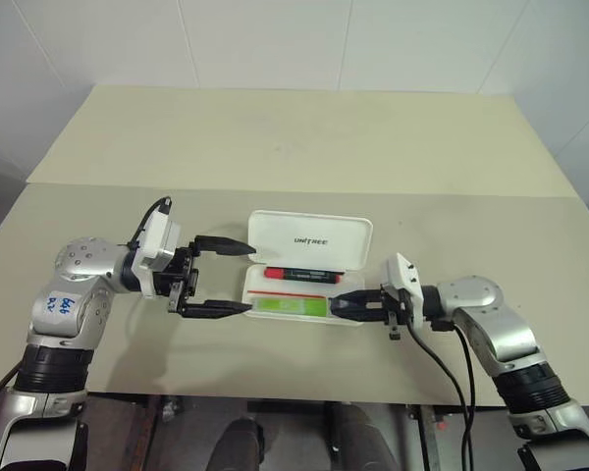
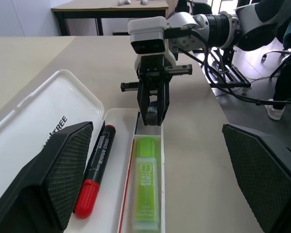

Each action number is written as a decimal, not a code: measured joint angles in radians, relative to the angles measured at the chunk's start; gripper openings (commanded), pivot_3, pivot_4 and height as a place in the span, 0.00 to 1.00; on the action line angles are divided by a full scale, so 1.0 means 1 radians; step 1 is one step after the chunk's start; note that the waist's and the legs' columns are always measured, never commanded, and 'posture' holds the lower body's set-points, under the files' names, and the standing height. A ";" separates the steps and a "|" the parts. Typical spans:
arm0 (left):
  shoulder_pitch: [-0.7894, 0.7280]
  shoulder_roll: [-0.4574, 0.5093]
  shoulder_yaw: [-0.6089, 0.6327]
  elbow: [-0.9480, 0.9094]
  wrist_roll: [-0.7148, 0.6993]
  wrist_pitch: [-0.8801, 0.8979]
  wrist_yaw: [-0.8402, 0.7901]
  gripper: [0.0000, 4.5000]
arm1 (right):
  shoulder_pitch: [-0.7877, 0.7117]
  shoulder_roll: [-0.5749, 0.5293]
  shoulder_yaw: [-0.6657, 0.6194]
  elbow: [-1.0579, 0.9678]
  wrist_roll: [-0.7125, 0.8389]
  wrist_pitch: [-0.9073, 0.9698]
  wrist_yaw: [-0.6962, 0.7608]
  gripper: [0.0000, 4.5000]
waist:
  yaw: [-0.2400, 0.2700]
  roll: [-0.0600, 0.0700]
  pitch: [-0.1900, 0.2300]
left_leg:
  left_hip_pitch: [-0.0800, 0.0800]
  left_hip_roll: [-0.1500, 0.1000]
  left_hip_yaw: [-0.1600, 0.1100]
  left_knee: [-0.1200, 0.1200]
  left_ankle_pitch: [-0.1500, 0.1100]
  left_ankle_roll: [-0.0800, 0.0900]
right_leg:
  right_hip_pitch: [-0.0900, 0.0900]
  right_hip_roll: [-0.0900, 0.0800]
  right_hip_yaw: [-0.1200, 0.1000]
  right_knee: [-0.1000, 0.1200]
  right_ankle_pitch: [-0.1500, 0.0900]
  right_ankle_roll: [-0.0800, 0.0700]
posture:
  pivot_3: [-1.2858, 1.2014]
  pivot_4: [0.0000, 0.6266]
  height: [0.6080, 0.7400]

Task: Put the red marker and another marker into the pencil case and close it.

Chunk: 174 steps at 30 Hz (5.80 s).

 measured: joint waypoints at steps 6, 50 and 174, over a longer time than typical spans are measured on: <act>0.002 0.000 0.000 -0.023 -0.001 0.000 0.015 1.00 | -0.025 0.011 0.008 0.043 -0.022 -0.030 0.007 0.09 | 0.002 0.000 0.000 | 0.000 0.000 0.000 0.000 0.000 0.000 | 0.000 0.000 0.000 0.000 0.000 0.000 | 0.52 0.24 1.00; 0.004 0.012 0.122 0.105 -0.008 -0.020 0.006 0.32 | 0.156 -0.233 -0.442 -0.158 0.176 0.024 -0.091 1.00 | 0.002 0.000 0.000 | 0.000 0.000 0.000 0.000 0.000 0.001 | 0.000 0.000 0.000 0.000 0.000 0.000 | 0.52 0.24 1.00; -0.031 -0.031 0.135 0.116 0.101 -0.054 0.119 0.59 | 0.187 -0.237 -0.425 -0.260 0.260 0.073 -0.180 1.00 | 0.028 -0.001 0.000 | 0.000 0.000 0.000 -0.001 0.000 0.001 | 0.001 0.000 -0.001 -0.002 0.000 0.000 | 0.52 0.24 1.00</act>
